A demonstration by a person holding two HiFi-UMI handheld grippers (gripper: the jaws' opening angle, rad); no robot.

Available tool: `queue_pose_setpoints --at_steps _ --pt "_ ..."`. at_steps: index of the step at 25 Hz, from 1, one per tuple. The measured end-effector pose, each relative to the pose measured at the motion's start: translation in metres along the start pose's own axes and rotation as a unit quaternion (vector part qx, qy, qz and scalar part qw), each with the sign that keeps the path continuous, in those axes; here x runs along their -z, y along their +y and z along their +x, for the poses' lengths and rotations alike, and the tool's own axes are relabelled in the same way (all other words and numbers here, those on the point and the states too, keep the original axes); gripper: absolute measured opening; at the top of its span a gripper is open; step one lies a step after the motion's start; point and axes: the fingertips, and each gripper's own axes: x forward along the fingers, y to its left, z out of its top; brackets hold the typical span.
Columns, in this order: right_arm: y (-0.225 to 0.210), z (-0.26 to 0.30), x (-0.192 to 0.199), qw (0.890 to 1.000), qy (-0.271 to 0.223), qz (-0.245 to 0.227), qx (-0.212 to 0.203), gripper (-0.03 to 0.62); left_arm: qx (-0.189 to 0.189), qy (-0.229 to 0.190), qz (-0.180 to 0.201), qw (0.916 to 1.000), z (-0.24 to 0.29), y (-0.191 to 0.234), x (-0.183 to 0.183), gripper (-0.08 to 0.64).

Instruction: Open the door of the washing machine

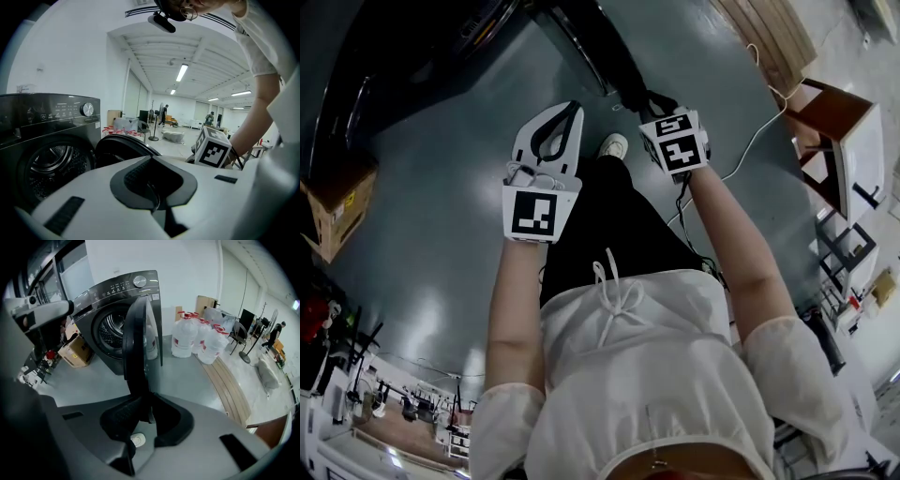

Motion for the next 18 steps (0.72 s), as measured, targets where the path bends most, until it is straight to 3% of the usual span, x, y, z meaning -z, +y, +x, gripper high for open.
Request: queue_pose_setpoints --at_steps 8,18 --pt "-0.026 -0.003 -0.006 0.999 0.009 0.008 -0.030 0.067 0.021 0.003 0.004 0.9998 0.035 0.000 -0.021 0.023" --pt "-0.070 -0.014 -0.007 1.000 0.014 -0.004 -0.014 0.067 0.061 0.008 0.030 0.9977 0.079 -0.015 -0.037 0.023"
